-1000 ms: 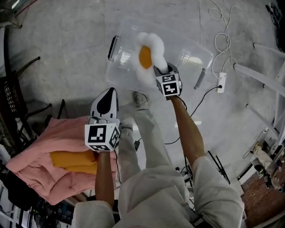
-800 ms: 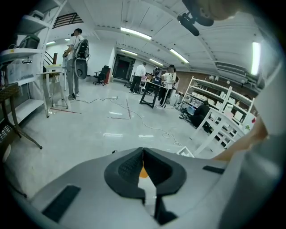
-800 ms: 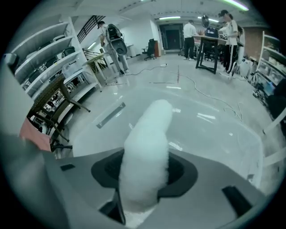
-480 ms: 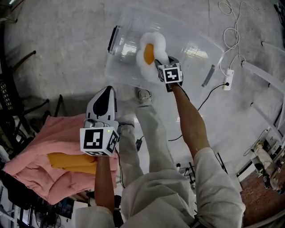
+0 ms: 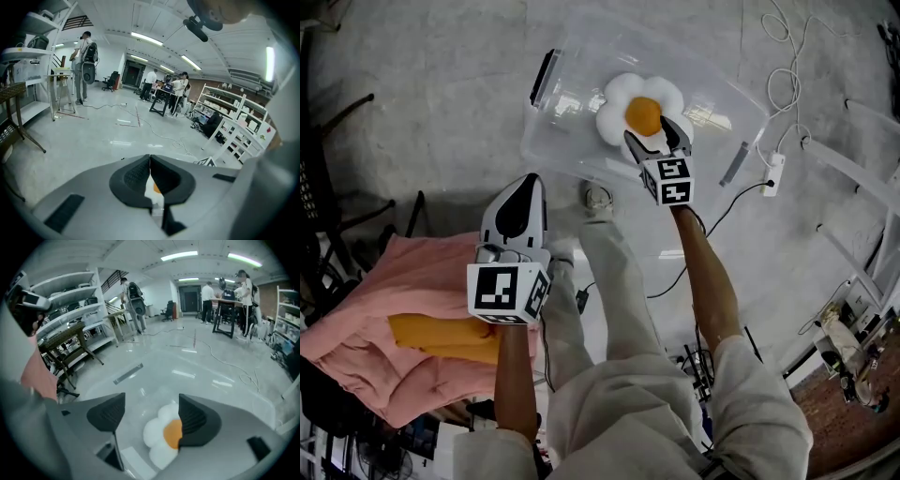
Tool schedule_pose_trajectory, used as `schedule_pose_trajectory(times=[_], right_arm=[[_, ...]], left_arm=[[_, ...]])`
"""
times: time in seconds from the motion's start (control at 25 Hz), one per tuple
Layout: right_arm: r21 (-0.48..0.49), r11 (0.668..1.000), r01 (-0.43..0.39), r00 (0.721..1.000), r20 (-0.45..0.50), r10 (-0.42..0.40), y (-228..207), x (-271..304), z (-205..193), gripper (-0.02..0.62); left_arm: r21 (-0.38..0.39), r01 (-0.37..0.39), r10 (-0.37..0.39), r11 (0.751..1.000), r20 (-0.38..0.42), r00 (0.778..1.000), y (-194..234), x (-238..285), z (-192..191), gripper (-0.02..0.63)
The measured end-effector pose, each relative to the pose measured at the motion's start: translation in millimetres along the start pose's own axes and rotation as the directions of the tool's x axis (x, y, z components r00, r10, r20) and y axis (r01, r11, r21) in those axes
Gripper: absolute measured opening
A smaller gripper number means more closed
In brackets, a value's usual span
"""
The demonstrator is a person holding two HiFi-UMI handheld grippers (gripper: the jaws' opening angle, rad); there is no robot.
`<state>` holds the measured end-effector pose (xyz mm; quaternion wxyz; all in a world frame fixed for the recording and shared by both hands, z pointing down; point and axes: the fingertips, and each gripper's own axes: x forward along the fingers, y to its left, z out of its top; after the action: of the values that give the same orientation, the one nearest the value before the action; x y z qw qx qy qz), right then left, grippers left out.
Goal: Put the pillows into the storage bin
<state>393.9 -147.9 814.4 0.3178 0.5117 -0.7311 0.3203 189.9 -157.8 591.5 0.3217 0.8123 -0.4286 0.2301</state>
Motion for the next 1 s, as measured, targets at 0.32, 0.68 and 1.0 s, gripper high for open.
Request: schedule_pose_trajectory(times=[0.32, 0.68, 1.0], right_arm=[[-0.160, 0.982, -0.099, 0.965, 0.225, 0.135, 95.0, -97.2, 89.2, 0.327], [-0.360, 0.879, -0.312, 0.852, 0.304, 0.427, 270.8, -162.9, 170.5, 0.316], [-0.523, 0.705, -0.478, 0.731, 0.208, 0.650, 460.8, -176.9, 178.8, 0.318]], left_arm=[[-0.008, -0.079, 0.079, 0.997, 0.035, 0.996, 27.2, -32.6, -4.3, 0.011], [-0.140, -0.237, 0.257, 0.961, 0.145, 0.956, 87.2, -134.5, -10.2, 0.011], [-0.297, -0.383, 0.450, 0.875, 0.205, 0.869, 175.7, -279.1, -57.2, 0.011]])
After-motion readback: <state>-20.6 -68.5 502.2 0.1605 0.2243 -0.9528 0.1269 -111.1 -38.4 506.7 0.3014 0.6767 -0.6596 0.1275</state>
